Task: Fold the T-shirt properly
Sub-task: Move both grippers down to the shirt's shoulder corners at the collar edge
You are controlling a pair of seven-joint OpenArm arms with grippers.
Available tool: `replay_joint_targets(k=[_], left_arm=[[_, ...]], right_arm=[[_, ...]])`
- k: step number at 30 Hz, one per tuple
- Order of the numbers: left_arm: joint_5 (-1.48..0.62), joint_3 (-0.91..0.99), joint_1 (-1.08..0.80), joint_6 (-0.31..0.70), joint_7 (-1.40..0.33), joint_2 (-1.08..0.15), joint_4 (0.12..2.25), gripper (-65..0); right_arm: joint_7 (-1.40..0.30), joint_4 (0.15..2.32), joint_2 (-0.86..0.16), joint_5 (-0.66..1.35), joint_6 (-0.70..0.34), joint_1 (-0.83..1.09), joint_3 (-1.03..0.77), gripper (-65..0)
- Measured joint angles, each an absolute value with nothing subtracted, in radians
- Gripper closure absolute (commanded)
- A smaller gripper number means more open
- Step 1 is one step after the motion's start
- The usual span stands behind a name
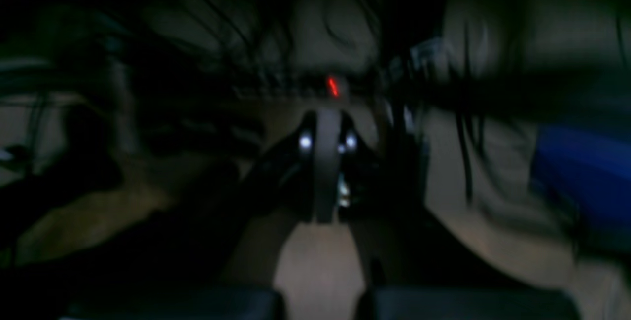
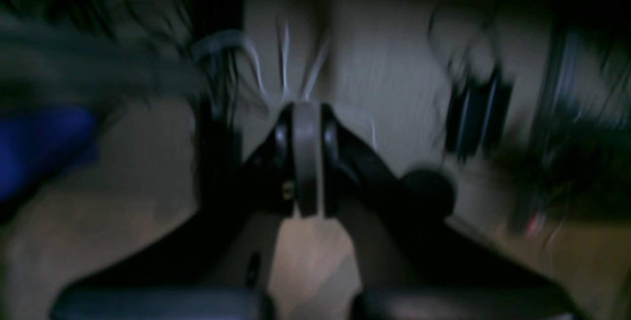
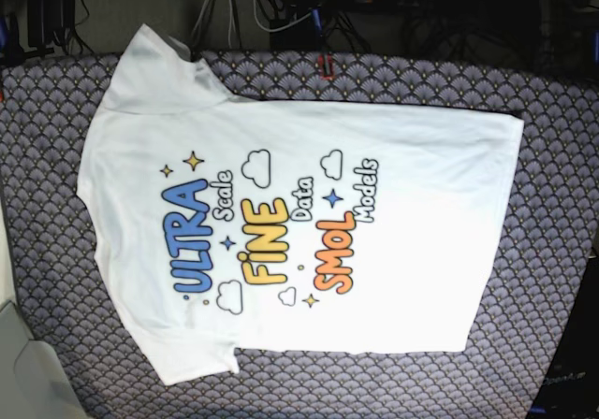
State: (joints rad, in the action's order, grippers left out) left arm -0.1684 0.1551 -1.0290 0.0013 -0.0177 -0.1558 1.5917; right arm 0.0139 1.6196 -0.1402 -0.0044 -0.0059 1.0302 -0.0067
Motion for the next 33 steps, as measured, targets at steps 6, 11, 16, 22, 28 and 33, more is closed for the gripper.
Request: replay_joint_targets(k=[6, 11, 16, 22, 28, 33], left_arm=[[-0.242, 0.195, -1.095, 0.010, -0.040, -0.222, 1.829, -0.3], [-0.298, 0.247, -1.155, 0.010, -0.031, -0.227, 1.987, -0.4], [-0.301, 0.271, -1.144, 0.010, -0.035, -0.224, 1.997, -0.6], [-0.302, 0.271, -1.116, 0.014, -0.034, -0.227, 1.997, -15.3], [-0.305, 0.271, -1.085, 0.012, -0.034, -0.228, 1.996, -29.3], [-0.305, 0.271, -1.082, 0.011, -0.034, -0.219, 1.996, -29.4]], right_arm=[[-0.133, 1.950, -0.152, -0.004, -0.002, 1.110, -0.082, 0.0], [-0.170, 2.016, -0.151, -0.003, -0.006, 1.092, -0.142, -3.5], [-0.161, 2.016, -0.155, -0.001, -0.007, 1.028, -0.160, -18.3], [-0.169, 2.006, -0.148, 0.011, -0.070, 0.929, -0.162, -27.1], [-0.382, 1.998, -0.133, 0.274, -0.237, 0.830, -0.224, -27.3], [-0.538, 2.000, -0.130, 0.399, -0.363, 0.736, -0.326, -27.3]])
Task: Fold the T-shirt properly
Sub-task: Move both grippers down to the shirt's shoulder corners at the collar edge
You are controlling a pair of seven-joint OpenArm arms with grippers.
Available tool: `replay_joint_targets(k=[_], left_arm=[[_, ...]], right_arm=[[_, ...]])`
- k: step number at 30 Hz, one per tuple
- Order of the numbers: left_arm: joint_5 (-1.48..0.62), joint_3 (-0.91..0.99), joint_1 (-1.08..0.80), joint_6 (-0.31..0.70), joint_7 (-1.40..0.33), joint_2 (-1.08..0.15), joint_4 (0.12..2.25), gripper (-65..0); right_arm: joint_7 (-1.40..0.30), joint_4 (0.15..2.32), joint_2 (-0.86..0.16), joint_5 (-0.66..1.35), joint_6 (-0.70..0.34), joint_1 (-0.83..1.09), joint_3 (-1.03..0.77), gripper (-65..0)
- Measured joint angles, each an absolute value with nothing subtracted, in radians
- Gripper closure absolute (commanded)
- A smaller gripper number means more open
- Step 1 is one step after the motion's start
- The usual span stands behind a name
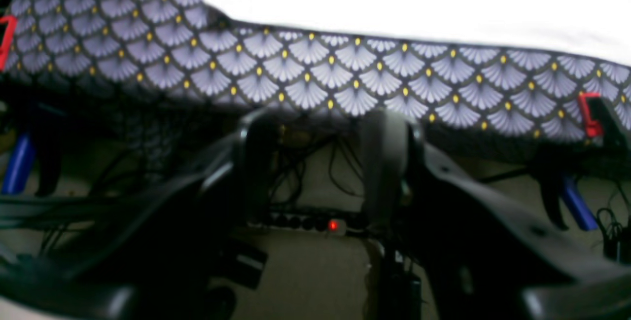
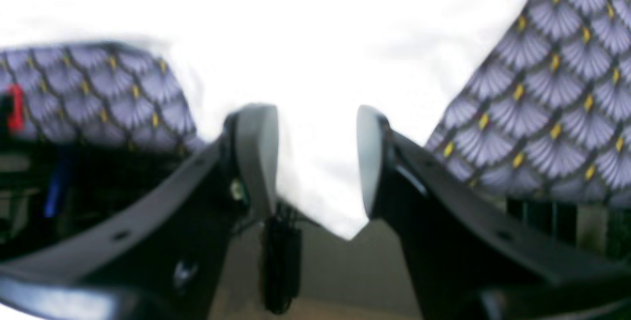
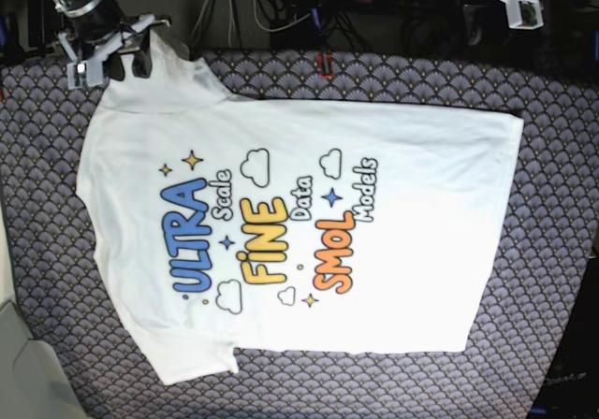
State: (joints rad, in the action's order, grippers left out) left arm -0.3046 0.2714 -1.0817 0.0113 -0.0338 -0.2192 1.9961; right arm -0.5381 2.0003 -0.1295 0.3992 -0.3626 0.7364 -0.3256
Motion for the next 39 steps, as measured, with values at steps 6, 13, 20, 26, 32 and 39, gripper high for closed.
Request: replay_joint_targets(k=[6, 13, 20, 26, 32, 39], left_arm=[[-0.305, 0.271, -1.054, 0.011, -0.034, -0.219, 1.996, -29.5], [-0.304, 0.273, -1.006, 0.004, -0.166, -0.218, 1.995, -29.4], [-0.305, 0.273, -0.994, 0.005, -0.184, -0.218, 1.995, -29.4], [-0.305, 0.273, -0.993, 0.004, -0.184, -0.218, 1.995, -29.4], [-0.305, 0.316, -0.984, 0.004, -0.187, -0.216, 1.995, -29.4], [-0.305, 0.426, -0.919, 0.004, -0.192, -0.215, 1.972, -29.7]], right_arm=[[-0.643, 1.974, -0.130, 0.421, -0.431, 0.646, -0.431, -27.3], [-0.693, 1.899, -0.129, 0.419, -0.475, 0.601, -0.463, -27.3], [-0.686, 1.772, -0.130, 0.417, -0.493, 0.580, -0.464, -27.2], [-0.666, 1.726, -0.130, 0.425, -0.494, 0.552, -0.462, -27.2], [-0.658, 1.721, -0.130, 0.427, -0.494, 0.555, -0.459, -26.8], [-0.649, 1.721, -0.133, 0.428, -0.493, 0.558, -0.408, -10.3]])
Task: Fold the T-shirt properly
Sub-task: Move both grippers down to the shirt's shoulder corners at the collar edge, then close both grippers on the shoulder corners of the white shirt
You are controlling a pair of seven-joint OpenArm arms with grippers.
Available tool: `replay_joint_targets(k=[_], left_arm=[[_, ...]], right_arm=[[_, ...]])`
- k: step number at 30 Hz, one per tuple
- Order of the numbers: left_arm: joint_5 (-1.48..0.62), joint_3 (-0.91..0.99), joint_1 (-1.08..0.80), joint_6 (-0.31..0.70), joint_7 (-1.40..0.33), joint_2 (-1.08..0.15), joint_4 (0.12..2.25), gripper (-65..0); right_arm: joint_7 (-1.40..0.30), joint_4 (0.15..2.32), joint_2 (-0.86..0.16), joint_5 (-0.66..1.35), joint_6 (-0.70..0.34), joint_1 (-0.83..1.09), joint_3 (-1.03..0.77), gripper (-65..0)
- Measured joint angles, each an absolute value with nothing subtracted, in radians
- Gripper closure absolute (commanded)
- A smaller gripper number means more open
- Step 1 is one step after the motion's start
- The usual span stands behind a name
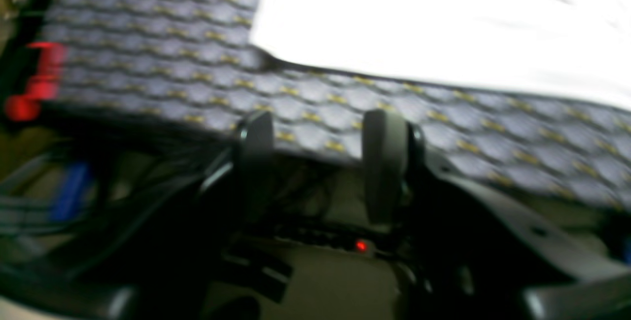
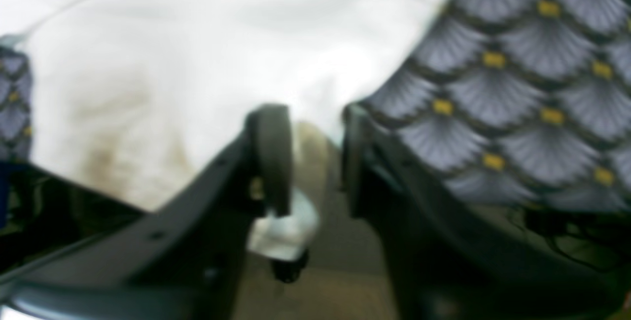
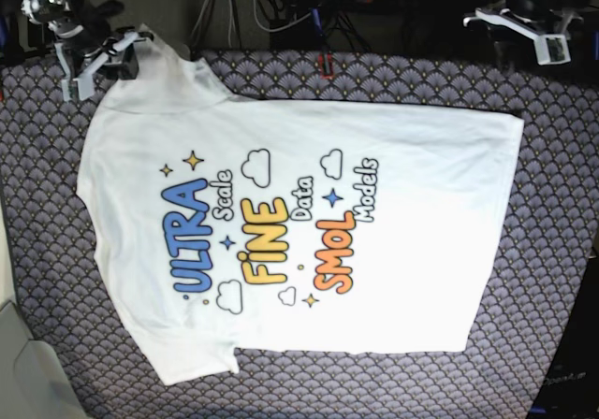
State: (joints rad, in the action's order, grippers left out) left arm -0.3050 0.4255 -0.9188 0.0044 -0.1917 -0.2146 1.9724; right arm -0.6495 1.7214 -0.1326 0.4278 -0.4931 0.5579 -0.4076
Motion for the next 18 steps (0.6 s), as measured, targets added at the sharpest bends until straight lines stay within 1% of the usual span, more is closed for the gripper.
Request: replay_joint_targets(k=[1, 3, 5, 10, 11, 15, 18], left_arm=[[-0.305, 0.444, -0.907, 0.005, -0.199, -0.216, 1.969, -29.7], [-0.305, 0.474, -0.871, 0.007, -0.265, -0.215, 1.967, -29.7], [-0.305, 0.498, -0.830, 0.019, -0.325, -0.211, 1.966, -29.6], [-0.306, 0.572, -0.715, 0.023, -0.442, -0.145, 1.964, -29.5], [-0.303, 0.582, -0.692, 0.041, -0.454, -0.137, 1.959, -29.5], [-0.301, 0.603, -0.595, 0.177, -0.529, -0.101, 1.916, -29.5], [-0.296, 0.635, -0.522, 0.212, -0.558, -0.072, 1.851, -29.6]], right_arm=[[-0.650, 1.721, -0.133, 0.428, -0.493, 0.558, -0.398, -7.5], [-0.646, 1.721, -0.134, 0.428, -0.493, 0.558, -0.377, -3.1], [-0.629, 1.704, -0.133, 0.442, -0.494, 0.558, -0.363, 0.0], [-0.596, 1.661, -0.135, 0.476, -0.502, 0.547, -0.362, 0.0], [-0.597, 1.658, -0.135, 0.478, -0.505, 0.546, -0.364, 0.0], [-0.597, 1.657, -0.136, 0.480, -0.509, 0.546, -0.364, 0.0], [-0.597, 1.657, -0.136, 0.480, -0.509, 0.546, -0.365, 0.0]])
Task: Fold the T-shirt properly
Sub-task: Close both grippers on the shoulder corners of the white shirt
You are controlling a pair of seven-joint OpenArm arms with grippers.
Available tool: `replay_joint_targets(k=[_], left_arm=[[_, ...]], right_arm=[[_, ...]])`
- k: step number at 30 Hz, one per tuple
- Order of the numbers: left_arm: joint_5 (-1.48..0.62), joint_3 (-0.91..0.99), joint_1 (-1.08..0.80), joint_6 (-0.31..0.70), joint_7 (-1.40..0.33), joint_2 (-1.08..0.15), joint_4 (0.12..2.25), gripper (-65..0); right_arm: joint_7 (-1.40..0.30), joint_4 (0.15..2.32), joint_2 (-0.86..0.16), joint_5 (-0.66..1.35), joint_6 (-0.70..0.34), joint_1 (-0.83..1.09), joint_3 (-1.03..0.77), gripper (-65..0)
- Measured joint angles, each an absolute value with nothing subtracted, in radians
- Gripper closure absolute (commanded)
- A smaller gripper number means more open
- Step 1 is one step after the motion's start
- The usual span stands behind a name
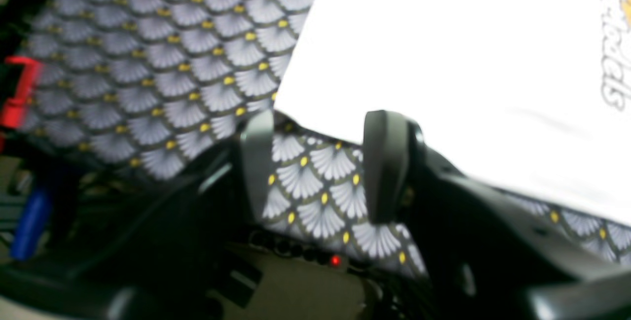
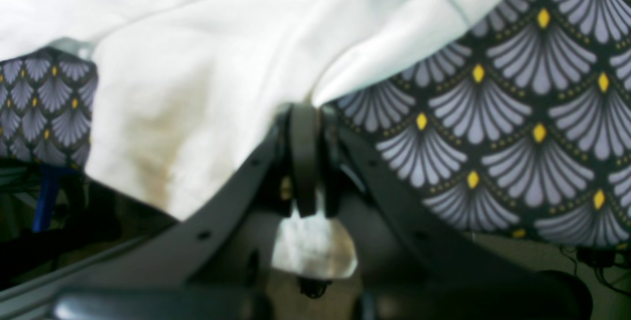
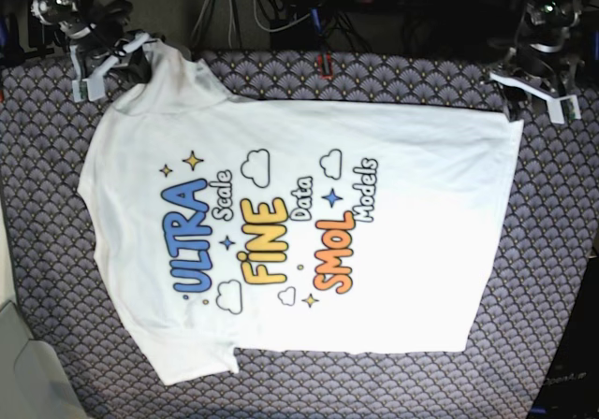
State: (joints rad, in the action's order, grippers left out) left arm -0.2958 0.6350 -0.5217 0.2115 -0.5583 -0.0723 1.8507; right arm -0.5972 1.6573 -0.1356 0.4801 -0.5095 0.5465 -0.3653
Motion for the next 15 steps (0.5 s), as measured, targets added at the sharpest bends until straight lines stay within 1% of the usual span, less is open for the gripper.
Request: replay_joint_targets(k=[9, 15], left_arm=[[-0.290, 0.668, -0.408, 0.215, -0.551, -0.072, 1.664, -29.6], [-0.290, 0.668, -0.375, 0.213, -0.550, -0.072, 1.652, -29.5]], right_arm=[[-0.597, 1.655, -0.136, 0.480, -0.512, 0.545, -0.365, 0.0], [-0.597, 1.655, -0.136, 0.480, -0.512, 0.545, -0.365, 0.0]])
